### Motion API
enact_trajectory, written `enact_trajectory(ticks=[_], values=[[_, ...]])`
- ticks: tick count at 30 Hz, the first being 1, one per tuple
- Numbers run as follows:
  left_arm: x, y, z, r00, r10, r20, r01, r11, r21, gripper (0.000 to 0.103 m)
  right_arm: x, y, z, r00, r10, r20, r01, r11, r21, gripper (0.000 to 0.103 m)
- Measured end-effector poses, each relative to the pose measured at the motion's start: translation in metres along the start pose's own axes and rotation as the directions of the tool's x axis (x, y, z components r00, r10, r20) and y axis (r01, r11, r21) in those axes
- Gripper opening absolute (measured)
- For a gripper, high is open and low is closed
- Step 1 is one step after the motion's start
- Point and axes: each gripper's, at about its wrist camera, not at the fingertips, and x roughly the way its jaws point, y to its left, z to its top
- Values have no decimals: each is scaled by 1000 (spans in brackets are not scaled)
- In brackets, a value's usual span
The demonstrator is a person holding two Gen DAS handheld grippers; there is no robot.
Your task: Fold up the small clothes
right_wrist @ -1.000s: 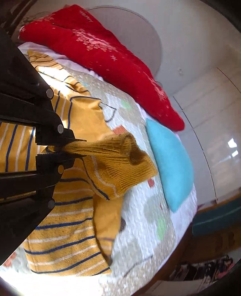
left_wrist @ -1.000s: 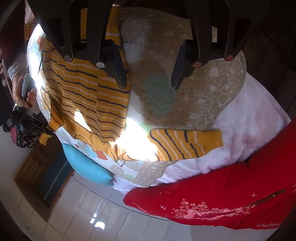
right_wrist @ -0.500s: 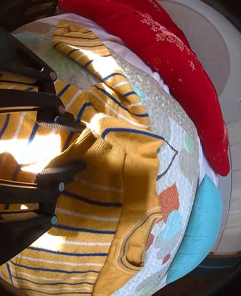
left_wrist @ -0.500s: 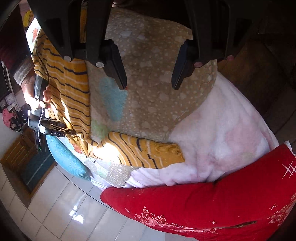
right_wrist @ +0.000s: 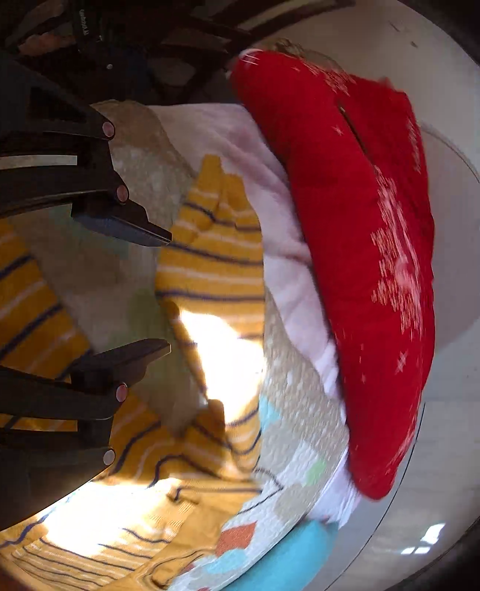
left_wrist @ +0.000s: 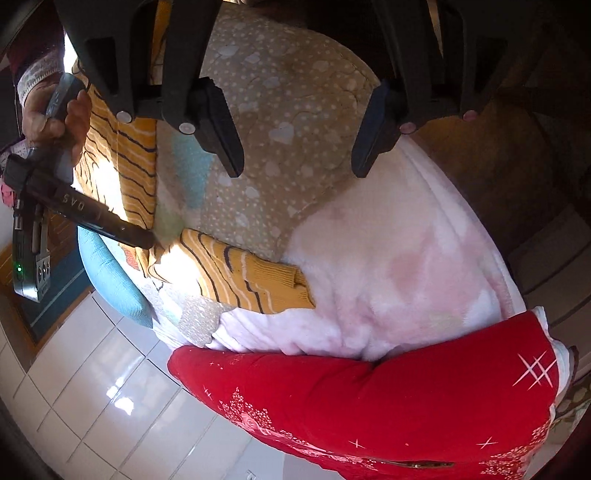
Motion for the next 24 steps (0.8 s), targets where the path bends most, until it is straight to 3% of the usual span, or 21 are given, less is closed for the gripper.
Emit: enact_trajectory(ticks=[3,8,10,11,15,18,21,24], values=[[-4,13,-1,1000,16,8,-16,1000,-19,60,27,55,3,999,-33,-13,30,985,-169,57],[-11,39,-2,1000,22,14,-20,997,-79,60,79,107,9,994,-105,-35,89,944,-319,56],[-13,46,-3,1000,27,17,-25,995,-93,60,95,117,12,985,-171,-24,152,926,-344,31],[-14,49,-4,999,27,18,-25,995,-98,60,99,117,17,983,-181,-32,160,930,-330,8],[-13,53,-4,1000,24,15,-23,993,-114,60,88,115,49,986,-163,20,164,963,-215,8],[-14,49,-3,1000,9,14,-7,994,-108,60,54,119,79,992,-78,104,90,989,-120,8],[-18,39,-2,1000,-1,22,3,996,-86,60,14,114,108,980,-3,198,11,999,-42,8],[-23,27,-1,999,-15,33,17,998,-61,60,-20,89,124,965,-2,264,-6,1000,30,8]])
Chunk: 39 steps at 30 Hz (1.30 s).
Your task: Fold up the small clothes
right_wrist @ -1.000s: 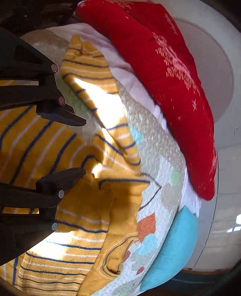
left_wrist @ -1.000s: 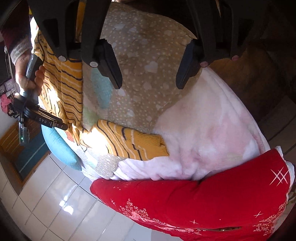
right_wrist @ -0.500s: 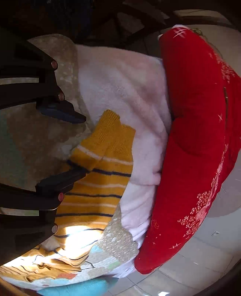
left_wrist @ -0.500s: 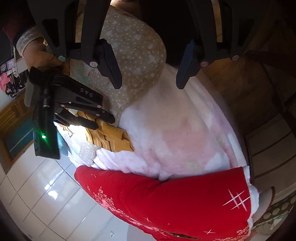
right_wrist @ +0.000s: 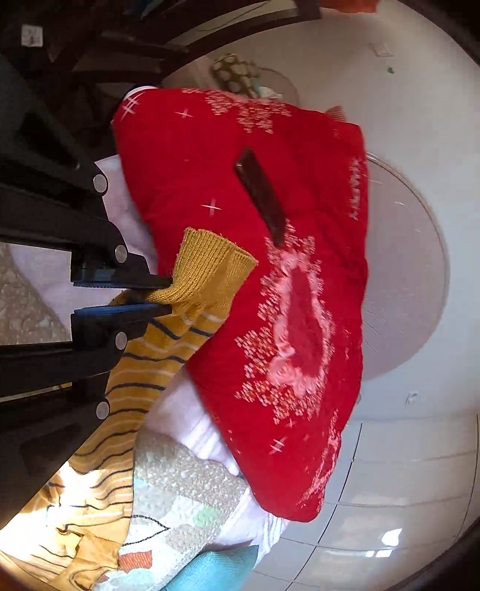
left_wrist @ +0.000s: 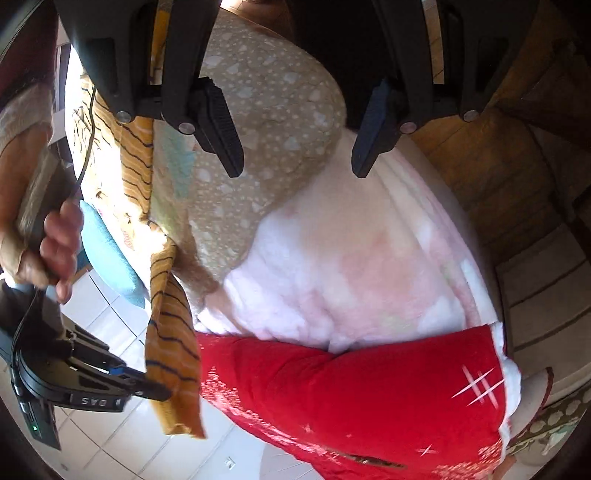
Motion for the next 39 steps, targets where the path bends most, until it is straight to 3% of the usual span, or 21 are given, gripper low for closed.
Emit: enact_trajectory(ticks=[4,7,10,15,18,23,27,31,34,36,37,38,39], values=[[-3,-16,0,1000,-12,3,12,999,38,60,-35,-79,5,997,-76,21,72,984,164,8],[-3,-27,-2,1000,-25,-6,26,998,64,60,-70,-162,-13,990,-141,15,128,931,342,8],[2,-40,-4,999,-41,-22,43,995,92,60,-113,-243,-52,972,-233,-10,208,846,491,8],[15,-71,-12,996,-57,-64,65,987,146,60,-169,-345,-144,926,-360,-117,342,663,666,8],[20,-89,-16,994,-65,-85,79,981,176,60,-192,-386,-191,890,-417,-182,414,575,706,8],[29,-119,-24,990,-73,-125,100,967,234,60,-218,-430,-247,863,-442,-243,450,459,766,9],[35,-139,-34,982,-88,-167,130,957,258,60,-231,-447,-264,839,-454,-300,498,416,761,17],[37,-157,-43,976,-96,-194,152,943,295,60,-271,-445,-261,818,-499,-286,529,458,714,33],[34,-168,-44,976,-100,-193,160,931,329,60,-315,-439,-250,758,-573,-311,624,497,603,37],[28,-174,-41,978,-109,-179,165,925,343,60,-352,-436,-244,692,-633,-347,704,487,517,42],[23,-176,-38,980,-112,-166,165,922,350,60,-374,-435,-241,643,-671,-368,753,469,462,43],[19,-178,-35,982,-112,-151,160,920,358,61,-395,-434,-237,580,-715,-390,807,439,395,48],[14,-180,-31,985,-110,-132,152,917,369,62,-416,-432,-234,503,-762,-409,861,398,318,53]])
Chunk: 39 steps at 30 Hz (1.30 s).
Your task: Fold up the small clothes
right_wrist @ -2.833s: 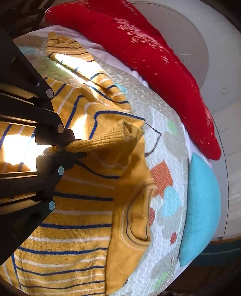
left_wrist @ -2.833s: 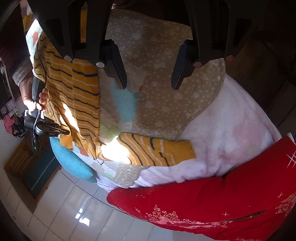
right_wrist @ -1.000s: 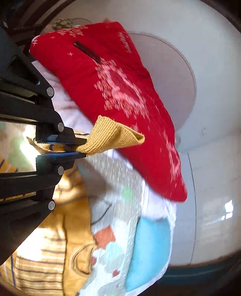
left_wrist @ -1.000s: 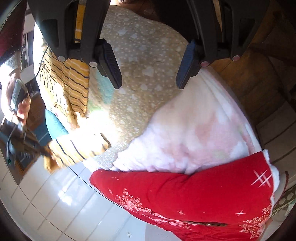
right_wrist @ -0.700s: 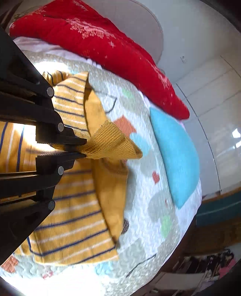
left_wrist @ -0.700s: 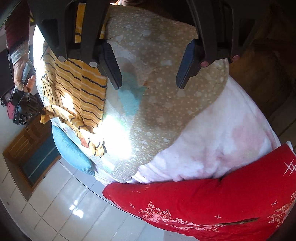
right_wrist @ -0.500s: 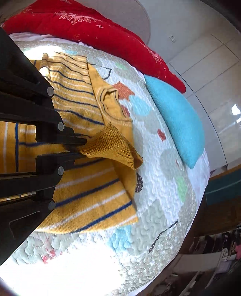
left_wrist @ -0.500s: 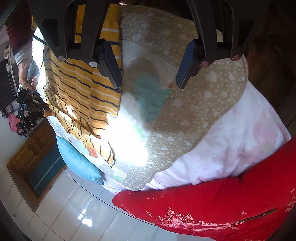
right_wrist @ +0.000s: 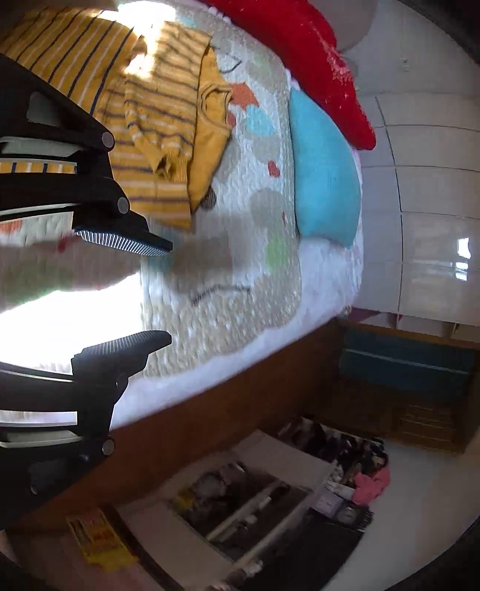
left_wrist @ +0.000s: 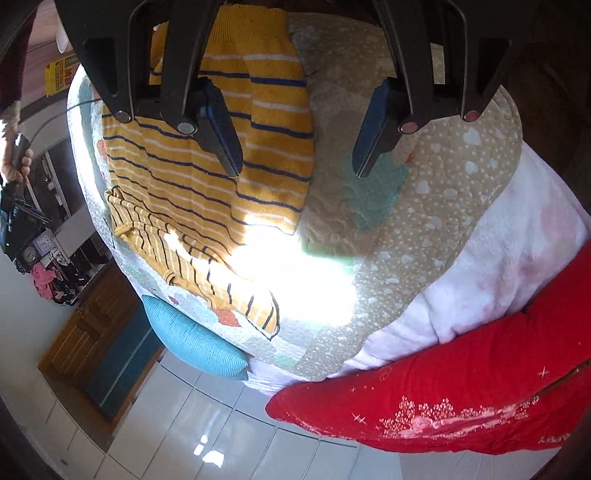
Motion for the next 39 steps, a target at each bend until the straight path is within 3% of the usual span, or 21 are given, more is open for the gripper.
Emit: enact_trajectory(ticks=[1,2,4,5,6,7,9,10,11,12,14,16,21,25,29,30,32,33,35,37,39], values=[[-6,-1,3,1000,12,20,-13,1000,10,65,-13,-16,2,995,-101,20,102,993,-52,55],[-11,-2,6,999,25,42,-26,1000,18,68,-26,-29,3,975,-218,49,222,969,-109,59],[-21,-2,9,997,40,71,-42,999,25,73,-49,-48,-1,889,-439,130,457,865,-206,66],[-24,-2,10,997,42,72,-44,999,29,78,-60,-56,-7,857,-490,157,514,829,-220,69],[-25,-2,9,997,43,66,-45,998,32,79,-71,-62,-13,860,-486,156,509,834,-212,69],[-24,-2,8,998,41,55,-43,998,35,80,-81,-67,-21,894,-426,135,445,875,-187,70],[-14,-1,3,999,38,12,-39,998,39,80,-93,-68,-45,975,-209,75,217,969,-119,72],[-7,0,-1,999,35,-13,-34,999,39,80,-94,-64,-60,996,-81,42,84,993,-83,72],[0,1,-5,999,33,-36,-32,999,36,80,-94,-55,-79,999,46,14,-45,998,-44,72],[7,1,-10,998,29,-55,-28,999,31,80,-89,-46,-99,986,168,-10,-168,986,-3,72],[23,0,-20,996,17,-93,-15,1000,23,80,-75,-21,-141,930,362,-61,-357,930,86,72],[36,-3,-30,992,-2,-129,5,1000,23,80,-56,6,-180,865,493,-97,-472,863,178,72],[58,-18,-51,978,-53,-200,64,997,51,80,-33,60,-247,723,683,-105,-617,707,347,73],[67,-30,-65,979,-49,-199,67,994,85,80,-37,86,-255,685,726,-63,-666,659,349,74],[64,-39,-72,975,-99,-197,120,988,97,78,-32,118,-261,601,796,-72,-730,583,358,74],[63,-41,-74,973,-120,-199,142,985,98,73,-34,124,-265,584,808,-72,-741,568,359,74],[59,-43,-78,974,-112,-199,137,984,116,32,-40,134,-272,544,836,-69,-769,530,358,73],[59,-43,-80,973,-106,-203,132,984,118,25,-42,138,-276,510,857,-75,-786,499,365,71],[58,-38,-83,972,-125,-201,146,985,95,23,-45,145,-286,462,882,-97,-802,462,378,65],[58,-35,-85,969,-146,-201,163,984,73,24,-46,153,-299,444,886,-132,-803,458,381,62],[60,-33,-86,962,-177,-209,192,980,51,34,-45,160,-311,428,890,-157,-798,454,397,58]])
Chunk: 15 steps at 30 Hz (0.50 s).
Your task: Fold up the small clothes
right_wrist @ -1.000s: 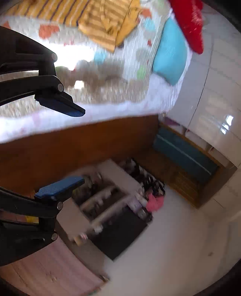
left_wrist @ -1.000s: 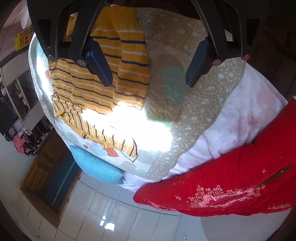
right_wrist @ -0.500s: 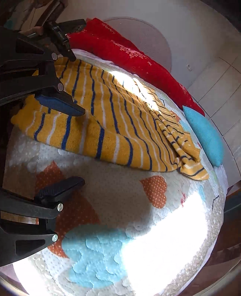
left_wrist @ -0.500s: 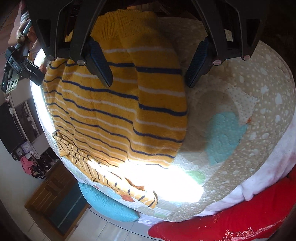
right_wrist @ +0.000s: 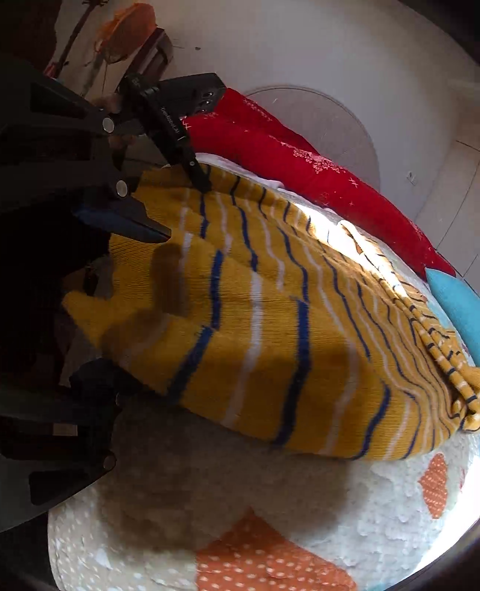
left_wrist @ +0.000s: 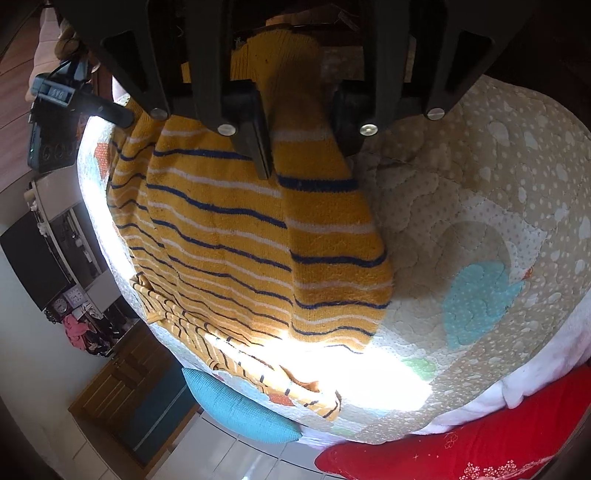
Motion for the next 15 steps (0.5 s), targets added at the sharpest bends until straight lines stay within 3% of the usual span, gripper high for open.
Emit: enact_trajectory(ticks=[2,4,6,7,10,15], values=[[1,-2,0,999,-40,0,40,999,-9,54,7,0,-7,1000,-3,-8,4,1000,12,52],[3,-11,-1,1000,-6,-1,6,1000,21,55,8,0,-7,1000,-12,4,12,1000,26,40],[3,-19,0,997,75,5,-75,995,66,22,3,-4,-4,1000,-16,25,15,998,53,9],[2,-19,1,997,80,-2,-79,994,72,11,-2,-7,-2,999,-6,38,3,997,72,8],[-15,-14,2,999,50,14,-51,998,39,10,-19,-10,-3,997,14,70,-21,995,101,7],[-58,-23,-7,997,32,67,-38,996,85,7,-57,6,-20,997,25,79,-27,999,24,6]])
